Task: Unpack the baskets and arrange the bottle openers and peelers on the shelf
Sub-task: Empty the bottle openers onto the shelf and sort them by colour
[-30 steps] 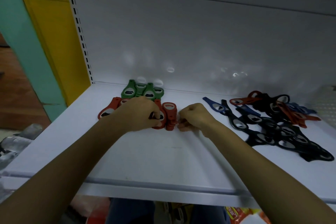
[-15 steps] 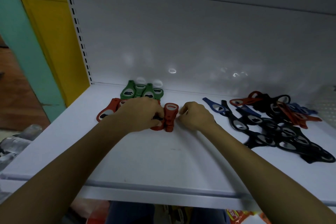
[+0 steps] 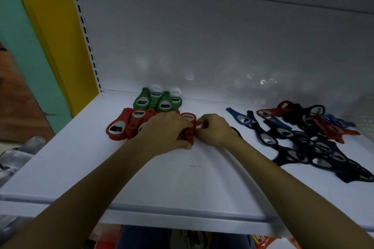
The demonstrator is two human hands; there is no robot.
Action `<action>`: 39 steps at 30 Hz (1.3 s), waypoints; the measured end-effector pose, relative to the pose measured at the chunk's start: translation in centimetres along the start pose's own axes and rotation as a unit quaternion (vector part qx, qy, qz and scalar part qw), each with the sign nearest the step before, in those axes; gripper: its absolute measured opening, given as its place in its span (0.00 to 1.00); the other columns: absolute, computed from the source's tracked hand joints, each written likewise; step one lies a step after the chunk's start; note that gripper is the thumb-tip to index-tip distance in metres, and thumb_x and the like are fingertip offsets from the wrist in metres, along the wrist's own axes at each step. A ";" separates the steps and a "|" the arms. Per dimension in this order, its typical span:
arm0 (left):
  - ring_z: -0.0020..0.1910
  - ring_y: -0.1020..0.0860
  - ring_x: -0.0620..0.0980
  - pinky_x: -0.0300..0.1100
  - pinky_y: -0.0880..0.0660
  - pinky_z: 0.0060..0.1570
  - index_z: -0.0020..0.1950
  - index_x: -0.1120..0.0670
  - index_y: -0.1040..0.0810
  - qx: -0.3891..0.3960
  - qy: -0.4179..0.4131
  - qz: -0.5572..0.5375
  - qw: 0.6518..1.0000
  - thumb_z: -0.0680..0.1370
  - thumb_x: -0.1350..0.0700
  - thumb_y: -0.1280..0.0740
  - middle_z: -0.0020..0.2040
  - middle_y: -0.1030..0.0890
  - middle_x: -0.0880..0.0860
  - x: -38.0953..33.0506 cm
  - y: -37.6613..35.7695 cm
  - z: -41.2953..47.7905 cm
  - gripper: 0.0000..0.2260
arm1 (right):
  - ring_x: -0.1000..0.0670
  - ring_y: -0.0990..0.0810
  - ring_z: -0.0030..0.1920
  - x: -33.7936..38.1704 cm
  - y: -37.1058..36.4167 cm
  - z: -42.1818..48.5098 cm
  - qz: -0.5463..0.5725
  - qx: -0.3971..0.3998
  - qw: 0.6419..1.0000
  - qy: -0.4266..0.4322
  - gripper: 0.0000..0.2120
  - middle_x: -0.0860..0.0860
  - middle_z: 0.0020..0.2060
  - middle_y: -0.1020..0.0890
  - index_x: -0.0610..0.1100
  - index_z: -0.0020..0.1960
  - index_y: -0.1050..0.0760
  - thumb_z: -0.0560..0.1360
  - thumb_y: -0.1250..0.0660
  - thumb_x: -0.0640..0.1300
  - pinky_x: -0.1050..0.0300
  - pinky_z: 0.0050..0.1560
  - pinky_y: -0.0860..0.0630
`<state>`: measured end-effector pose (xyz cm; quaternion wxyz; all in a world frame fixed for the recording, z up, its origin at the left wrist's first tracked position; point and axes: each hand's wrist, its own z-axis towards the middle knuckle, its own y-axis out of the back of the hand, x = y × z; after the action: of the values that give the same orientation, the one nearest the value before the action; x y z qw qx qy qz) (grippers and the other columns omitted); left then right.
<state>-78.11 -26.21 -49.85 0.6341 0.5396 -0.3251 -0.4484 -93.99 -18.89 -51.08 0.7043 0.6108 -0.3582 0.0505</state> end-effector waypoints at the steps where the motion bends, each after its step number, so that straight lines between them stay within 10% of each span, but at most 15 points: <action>1: 0.53 0.24 0.49 0.47 0.27 0.54 0.62 0.46 0.24 -0.005 0.000 0.001 1.000 0.71 0.38 0.32 0.55 0.21 0.50 -0.1 0.0 0.0 0.23 | 0.52 0.24 0.42 -0.2 0.1 0.0 0.012 0.005 1.000 0.002 0.08 0.57 0.34 0.25 0.44 0.51 0.20 0.73 0.31 0.45 0.60 0.41 0.31; 10: 0.54 0.24 0.48 0.45 0.29 0.55 0.61 0.47 0.24 -0.042 -0.009 0.031 0.999 0.74 0.41 0.34 0.55 0.20 0.48 -0.4 -0.2 0.0 0.19 | 0.49 0.21 0.47 -0.6 -0.6 1.0 0.020 -0.007 1.000 -0.011 0.06 0.53 0.42 0.21 0.50 0.49 0.23 0.72 0.31 0.49 0.57 0.44 0.28; 17: 0.56 0.25 0.48 0.42 0.31 0.56 0.64 0.47 0.24 -0.063 0.001 0.011 0.998 0.76 0.43 0.36 0.58 0.21 0.47 -0.4 -0.6 -0.2 0.18 | 0.49 0.27 0.64 -0.5 -0.1 2.5 0.005 0.061 0.998 0.013 0.22 0.52 0.66 0.25 0.53 0.68 0.30 0.74 0.33 0.50 0.60 0.57 0.35; 35: 0.52 0.24 0.49 0.40 0.32 0.43 0.61 0.46 0.26 0.025 -0.016 0.060 0.998 0.72 0.38 0.33 0.54 0.22 0.48 -1.2 1.7 1.4 0.21 | 0.46 0.24 0.59 -0.9 0.7 1.5 0.081 0.053 0.995 -0.018 0.21 0.47 0.60 0.22 0.45 0.67 0.27 0.75 0.34 0.41 0.55 0.60 0.28; 39: 0.56 0.24 0.50 0.46 0.26 0.50 0.65 0.46 0.28 0.004 -0.031 0.060 0.998 0.75 0.42 0.36 0.58 0.22 0.48 -3.6 2.0 3.4 0.20 | 0.45 0.20 0.41 -2.3 2.3 -0.8 0.209 -0.034 0.977 -0.038 0.13 0.44 0.40 0.19 0.41 0.55 0.22 0.75 0.40 0.33 0.46 0.50 0.20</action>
<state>-82.05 -24.20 -46.92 0.6472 0.5074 -0.3785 -0.4249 -96.51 -16.71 -50.45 0.6844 0.4994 -0.5063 0.1610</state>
